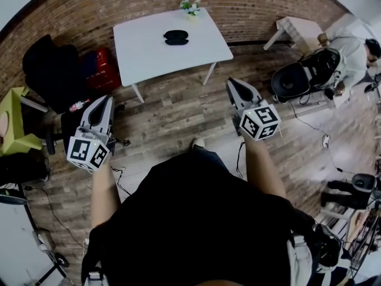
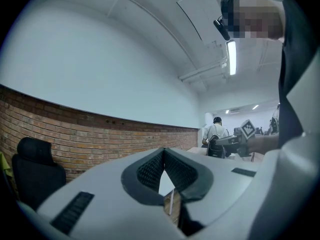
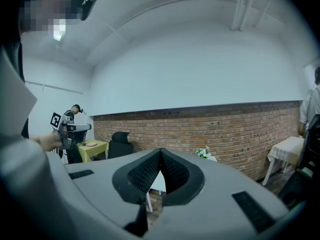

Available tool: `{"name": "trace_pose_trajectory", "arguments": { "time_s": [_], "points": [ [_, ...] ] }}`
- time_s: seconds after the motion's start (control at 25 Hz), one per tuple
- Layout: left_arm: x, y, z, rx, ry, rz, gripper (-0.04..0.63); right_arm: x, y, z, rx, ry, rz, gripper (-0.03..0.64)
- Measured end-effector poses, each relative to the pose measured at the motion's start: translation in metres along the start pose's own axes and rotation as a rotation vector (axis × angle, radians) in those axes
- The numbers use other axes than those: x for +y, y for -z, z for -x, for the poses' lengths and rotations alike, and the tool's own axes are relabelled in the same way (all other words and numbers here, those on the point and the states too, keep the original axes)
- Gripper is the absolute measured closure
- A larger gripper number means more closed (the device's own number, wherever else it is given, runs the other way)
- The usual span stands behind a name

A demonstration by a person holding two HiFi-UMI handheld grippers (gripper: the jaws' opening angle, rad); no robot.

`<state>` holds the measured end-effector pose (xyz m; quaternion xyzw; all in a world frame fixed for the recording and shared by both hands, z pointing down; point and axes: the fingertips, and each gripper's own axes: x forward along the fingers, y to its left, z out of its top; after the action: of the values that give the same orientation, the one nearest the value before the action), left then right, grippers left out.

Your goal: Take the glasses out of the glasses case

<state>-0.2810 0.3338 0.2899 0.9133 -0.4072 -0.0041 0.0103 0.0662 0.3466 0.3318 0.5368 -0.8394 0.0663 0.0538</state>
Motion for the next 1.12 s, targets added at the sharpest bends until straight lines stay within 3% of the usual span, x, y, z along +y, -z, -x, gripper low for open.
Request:
{"name": "trace_pose_trajectory", "arguments": {
  "time_s": [0.48, 1.12],
  "points": [
    [0.005, 0.015, -0.030, 0.038, 0.016, -0.004, 0.584, -0.027, 0.008, -0.021, 0.009, 0.008, -0.016, 0.601],
    [0.004, 0.026, -0.108, 0.099, 0.002, -0.020, 0.584, -0.099, 0.016, -0.069, 0.037, -0.022, -0.043, 0.601]
  ]
}}
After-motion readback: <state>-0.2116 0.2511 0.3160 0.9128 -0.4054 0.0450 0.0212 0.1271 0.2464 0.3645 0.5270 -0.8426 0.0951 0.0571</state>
